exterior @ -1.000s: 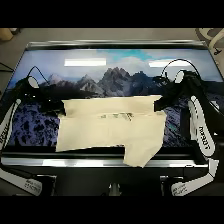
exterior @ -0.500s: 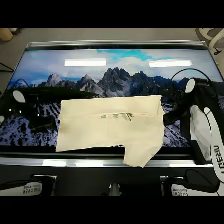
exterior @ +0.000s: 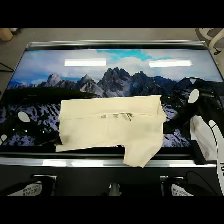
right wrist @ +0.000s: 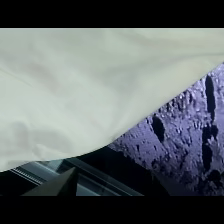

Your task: Fold the shirts.

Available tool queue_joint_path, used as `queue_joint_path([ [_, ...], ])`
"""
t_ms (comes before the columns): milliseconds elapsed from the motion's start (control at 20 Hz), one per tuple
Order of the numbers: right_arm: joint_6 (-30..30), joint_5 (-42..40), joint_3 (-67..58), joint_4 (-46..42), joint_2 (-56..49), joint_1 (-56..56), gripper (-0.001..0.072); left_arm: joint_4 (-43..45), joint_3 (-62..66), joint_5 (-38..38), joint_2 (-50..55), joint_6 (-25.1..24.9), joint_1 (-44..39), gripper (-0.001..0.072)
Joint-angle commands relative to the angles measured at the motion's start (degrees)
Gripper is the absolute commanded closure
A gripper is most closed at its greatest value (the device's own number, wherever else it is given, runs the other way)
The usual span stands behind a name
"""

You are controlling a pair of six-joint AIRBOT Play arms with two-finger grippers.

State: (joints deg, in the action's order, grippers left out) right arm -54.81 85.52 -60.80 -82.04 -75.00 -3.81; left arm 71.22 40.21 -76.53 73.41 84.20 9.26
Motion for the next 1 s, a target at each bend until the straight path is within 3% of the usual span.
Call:
queue_joint_path([
  [0,0.02,-0.13,0.39,0.17,0.59,0.02,0.0229,-1.40,-1.40,2.03,0.61,-0.22,-0.85,0.0253],
  [150,-0.02,0.48,0.42,0.17,0.59,0.02,0.0229,-1.38,-2.23,3.23,0.70,0.07,-1.77,0.0266],
  [250,-0.02,1.55,0.81,0.50,0.68,0.02,0.0229,-1.36,-2.29,4.57,0.70,2.03,-1.84,0.0654],
  [300,0.00,1.75,1.79,1.14,1.09,0.02,0.0229,-1.38,-2.29,5.16,0.70,2.86,-1.84,0.0680],
  [550,0.09,-2.73,14.69,1.99,7.17,0.02,0.0227,-1.38,-2.27,5.49,0.61,2.01,-1.84,0.0680],
  [950,-6.97,-15.43,25.62,8.17,8.28,0.02,0.0247,-1.38,-2.27,5.20,0.55,1.66,-1.84,0.0681],
])
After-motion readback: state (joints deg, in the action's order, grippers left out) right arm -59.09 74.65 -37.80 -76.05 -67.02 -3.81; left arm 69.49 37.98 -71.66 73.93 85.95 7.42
